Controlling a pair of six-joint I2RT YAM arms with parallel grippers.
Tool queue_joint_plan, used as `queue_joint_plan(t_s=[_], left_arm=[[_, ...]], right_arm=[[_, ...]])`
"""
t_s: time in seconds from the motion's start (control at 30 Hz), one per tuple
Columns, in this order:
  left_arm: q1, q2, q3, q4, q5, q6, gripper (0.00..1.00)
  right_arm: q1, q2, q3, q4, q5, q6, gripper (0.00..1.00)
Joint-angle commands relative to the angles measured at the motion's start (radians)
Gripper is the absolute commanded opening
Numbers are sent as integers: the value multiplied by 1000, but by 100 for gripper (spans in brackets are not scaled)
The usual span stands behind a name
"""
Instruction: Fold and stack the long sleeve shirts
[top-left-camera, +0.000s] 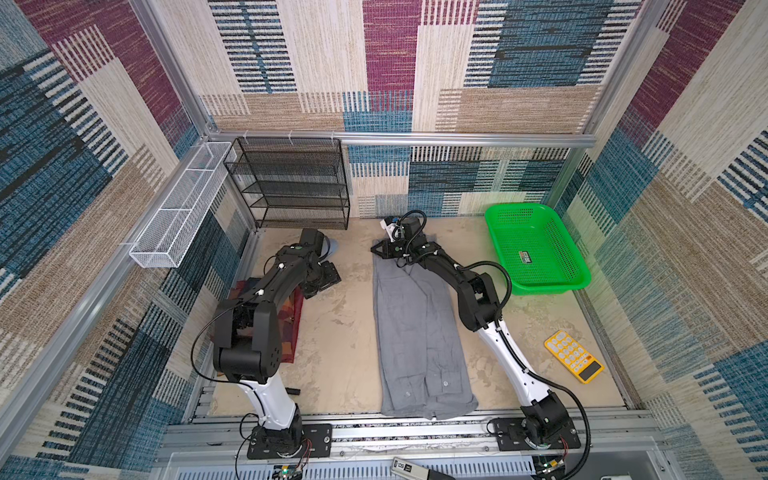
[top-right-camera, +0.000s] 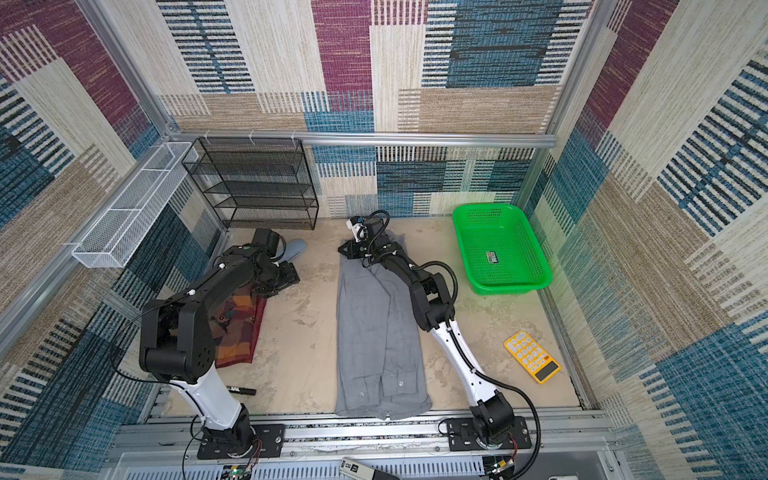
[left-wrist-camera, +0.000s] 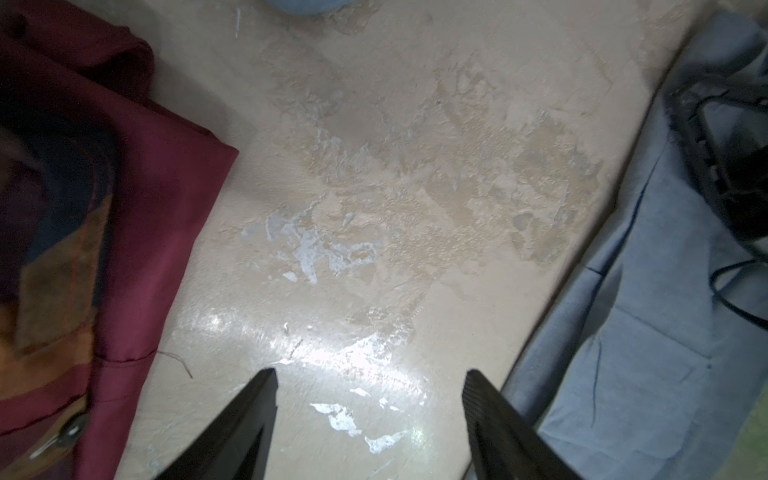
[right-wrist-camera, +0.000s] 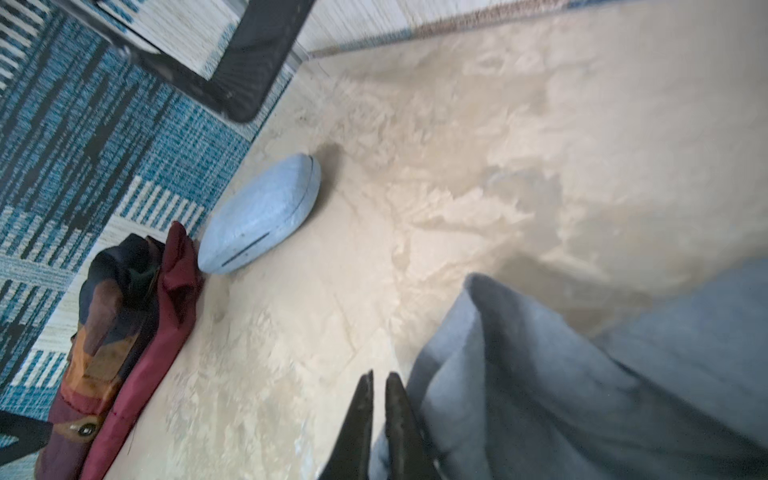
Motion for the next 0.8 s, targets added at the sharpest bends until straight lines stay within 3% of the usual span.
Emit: queue_joint_plan(t_s=[0.0,0.13,0.27,0.33,0.47,0.5,0.57,0.6,0.77], left_arm=[[10,11,-15,37,86,-22,74],[6,10,-59,69,178,-87,75],[-11,-64,-138,126,237,-98,78],[-33,-110,-169,125,263,-100,78],[-145,-233,-275,129,235,-139,79],[-176,-259,-301,134,231,-150,79],[-232,-312,-364,137,224,-178,80],[-259,-341,-401,151,231,-197,80],[-377,-462,-568,183,240,-269,80]], right_arm=[[-15,0,55,-91,-30,3,26],[-13,-235,-118,-48,-19,-39,55],[-10,-500,-329,-32,55,-60,71],[-8,-621,-448,-46,100,-69,76],[-7,-971,-895,63,246,-33,82],[-6,-1050,-1003,89,275,-27,90],[-5,-1232,-1204,102,327,-9,93],[-5,-1318,-1299,92,355,6,100],[-4,-1672,-1673,-55,439,86,100]])
